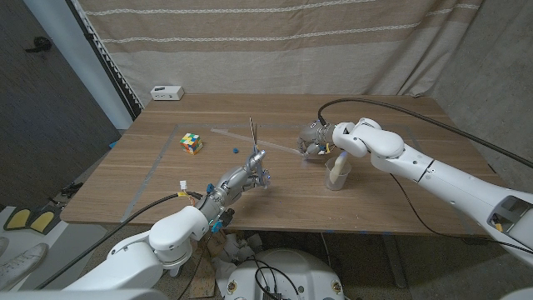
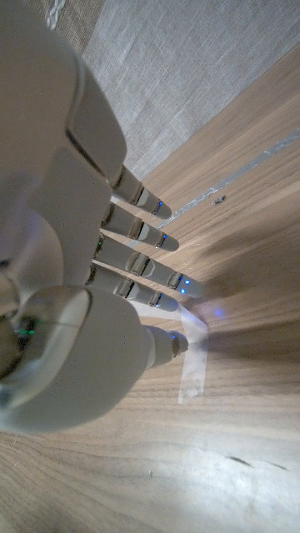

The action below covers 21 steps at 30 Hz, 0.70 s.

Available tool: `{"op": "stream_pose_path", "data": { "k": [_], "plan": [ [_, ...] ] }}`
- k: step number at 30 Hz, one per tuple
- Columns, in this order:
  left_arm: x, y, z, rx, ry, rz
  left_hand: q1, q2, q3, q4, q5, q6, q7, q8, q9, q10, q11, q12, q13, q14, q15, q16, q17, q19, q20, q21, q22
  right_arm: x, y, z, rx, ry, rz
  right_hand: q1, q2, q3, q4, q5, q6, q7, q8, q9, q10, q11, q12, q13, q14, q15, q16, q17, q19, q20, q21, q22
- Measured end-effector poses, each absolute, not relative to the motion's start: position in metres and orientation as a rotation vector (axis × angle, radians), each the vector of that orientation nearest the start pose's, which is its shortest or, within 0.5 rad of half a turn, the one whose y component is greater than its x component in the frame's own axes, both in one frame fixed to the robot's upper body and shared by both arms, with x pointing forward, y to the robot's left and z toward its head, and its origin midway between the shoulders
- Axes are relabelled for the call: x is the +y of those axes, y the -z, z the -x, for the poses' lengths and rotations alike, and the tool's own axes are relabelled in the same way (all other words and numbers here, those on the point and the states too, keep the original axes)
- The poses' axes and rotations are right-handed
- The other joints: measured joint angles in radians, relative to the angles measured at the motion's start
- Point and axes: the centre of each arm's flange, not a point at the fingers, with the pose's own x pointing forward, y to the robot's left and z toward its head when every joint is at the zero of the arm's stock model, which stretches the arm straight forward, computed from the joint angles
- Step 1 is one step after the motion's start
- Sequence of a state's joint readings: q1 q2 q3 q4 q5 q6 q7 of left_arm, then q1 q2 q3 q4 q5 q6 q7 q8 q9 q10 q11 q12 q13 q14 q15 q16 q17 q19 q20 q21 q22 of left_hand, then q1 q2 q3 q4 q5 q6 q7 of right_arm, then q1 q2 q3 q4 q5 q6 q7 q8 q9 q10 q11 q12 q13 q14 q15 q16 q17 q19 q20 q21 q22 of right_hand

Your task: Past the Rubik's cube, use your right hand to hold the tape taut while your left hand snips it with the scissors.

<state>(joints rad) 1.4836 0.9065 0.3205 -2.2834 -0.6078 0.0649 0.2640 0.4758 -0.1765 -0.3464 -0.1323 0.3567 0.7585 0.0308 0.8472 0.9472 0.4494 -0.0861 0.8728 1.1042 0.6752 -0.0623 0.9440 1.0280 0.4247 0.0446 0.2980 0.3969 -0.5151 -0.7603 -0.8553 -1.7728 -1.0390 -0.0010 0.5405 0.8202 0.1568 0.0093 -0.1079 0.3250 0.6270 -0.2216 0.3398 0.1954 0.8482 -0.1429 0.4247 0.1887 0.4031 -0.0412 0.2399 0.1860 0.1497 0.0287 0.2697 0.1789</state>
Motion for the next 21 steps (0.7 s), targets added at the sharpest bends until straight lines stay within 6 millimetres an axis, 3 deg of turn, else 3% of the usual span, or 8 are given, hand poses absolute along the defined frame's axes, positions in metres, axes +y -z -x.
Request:
{"op": "stream_pose_path", "data": {
  "k": [6, 9, 21],
  "plan": [
    [0.1826, 0.1199, -0.4403, -0.345, 0.436, -0.177, 0.000, 0.000, 0.000, 0.000, 0.000, 0.000, 0.000, 0.002, 0.003, 0.000, 0.000, 0.000, 0.000, 0.000, 0.000, 0.000, -0.004, 0.000, 0.000, 0.000, 0.000, -0.1333, -0.0130, -0.6057, -0.493, -0.290, 2.197, 0.000, 0.000, -0.002, 0.002, -0.004, 0.026, 0.003, 0.000, 0.000, 0.001, -0.001, 0.000, 0.000, 0.000, 0.000, 0.000, 0.000, 0.001, 0.000, -0.004, 0.000],
    [0.1824, 0.1198, -0.4406, -0.345, 0.438, -0.178, 0.000, 0.000, 0.000, 0.000, 0.000, 0.000, 0.000, 0.003, 0.003, 0.000, 0.000, 0.000, 0.000, 0.000, 0.000, 0.000, -0.004, 0.000, 0.000, 0.000, 0.000, -0.1338, -0.0121, -0.6064, -0.487, -0.292, 2.199, 0.000, 0.000, -0.003, 0.003, -0.004, 0.045, 0.002, 0.000, 0.000, 0.004, -0.003, 0.000, 0.000, 0.004, -0.004, 0.000, 0.000, 0.004, -0.015, -0.004, 0.000],
    [0.1825, 0.1207, -0.4415, -0.342, 0.441, -0.179, 0.000, 0.000, 0.000, 0.000, 0.006, 0.000, 0.000, -0.001, 0.002, 0.000, 0.000, 0.000, 0.000, 0.000, 0.000, 0.000, -0.005, 0.000, 0.000, 0.000, 0.000, -0.1348, -0.0118, -0.6069, -0.477, -0.291, 2.203, 0.000, 0.000, -0.006, 0.006, -0.004, 0.045, 0.002, -0.004, 0.000, 0.024, -0.002, 0.000, 0.000, 0.026, -0.007, 0.000, 0.000, 0.010, -0.020, -0.011, 0.000]
  ]
}}
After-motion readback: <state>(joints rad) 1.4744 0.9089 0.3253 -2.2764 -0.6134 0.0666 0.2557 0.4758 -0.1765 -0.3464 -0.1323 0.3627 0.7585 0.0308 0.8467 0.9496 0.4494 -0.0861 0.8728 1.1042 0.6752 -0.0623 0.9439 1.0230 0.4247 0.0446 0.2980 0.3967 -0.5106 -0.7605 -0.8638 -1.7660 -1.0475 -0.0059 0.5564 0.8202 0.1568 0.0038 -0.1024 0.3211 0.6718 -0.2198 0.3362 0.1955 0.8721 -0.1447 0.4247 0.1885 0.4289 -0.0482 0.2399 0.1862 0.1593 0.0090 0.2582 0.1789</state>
